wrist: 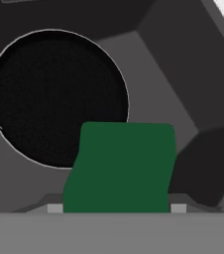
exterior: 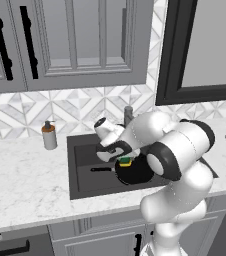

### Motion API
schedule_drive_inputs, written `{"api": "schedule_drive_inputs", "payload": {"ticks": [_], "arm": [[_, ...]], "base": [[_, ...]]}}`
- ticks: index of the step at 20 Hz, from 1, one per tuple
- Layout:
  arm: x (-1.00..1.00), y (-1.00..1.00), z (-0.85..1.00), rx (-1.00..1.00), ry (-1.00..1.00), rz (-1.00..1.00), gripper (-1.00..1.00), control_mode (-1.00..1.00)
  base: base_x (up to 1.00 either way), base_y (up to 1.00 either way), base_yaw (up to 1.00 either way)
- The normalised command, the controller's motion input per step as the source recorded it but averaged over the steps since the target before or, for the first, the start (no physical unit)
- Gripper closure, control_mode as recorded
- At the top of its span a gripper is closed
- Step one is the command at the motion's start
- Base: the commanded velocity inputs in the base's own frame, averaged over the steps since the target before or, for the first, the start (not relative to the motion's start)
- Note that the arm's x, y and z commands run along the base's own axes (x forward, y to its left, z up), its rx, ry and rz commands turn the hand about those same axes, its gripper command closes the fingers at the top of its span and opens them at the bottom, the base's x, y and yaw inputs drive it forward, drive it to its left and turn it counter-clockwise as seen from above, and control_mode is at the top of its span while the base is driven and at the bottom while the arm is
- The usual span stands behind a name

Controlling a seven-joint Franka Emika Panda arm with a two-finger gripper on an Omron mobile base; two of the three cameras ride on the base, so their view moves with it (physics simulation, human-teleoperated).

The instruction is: Pick the pan and sponge and place them into the sink. Then turn on the water.

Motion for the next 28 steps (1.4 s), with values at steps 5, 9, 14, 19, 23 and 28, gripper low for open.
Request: {"api": "schedule_drive_inputs", "payload": {"ticks": [5, 9, 14, 19, 23, 28], "arm": [[0.06, -0.15, -0.4, 0.0, 0.0, 0.0, 1.0, -1.0], [0.15, -0.08, -0.23, 0.0, 0.0, 0.0, 1.0, -1.0], [0.25, -0.02, -0.24, 0.0, 0.0, 0.0, 1.0, -1.0], [0.26, -0.04, -0.32, 0.0, 0.0, 0.0, 1.0, -1.0], [0.33, 0.0, -0.26, -0.01, 0.0, 0.0, 1.0, -1.0], [0.42, 0.0, -0.24, 0.0, 0.0, 0.0, 1.0, -1.0]], "base": [[0.0, 0.0, 0.0], [0.0, 0.0, 0.0], [0.0, 0.0, 0.0], [0.0, 0.0, 0.0], [0.0, 0.0, 0.0], [0.0, 0.0, 0.0]]}}
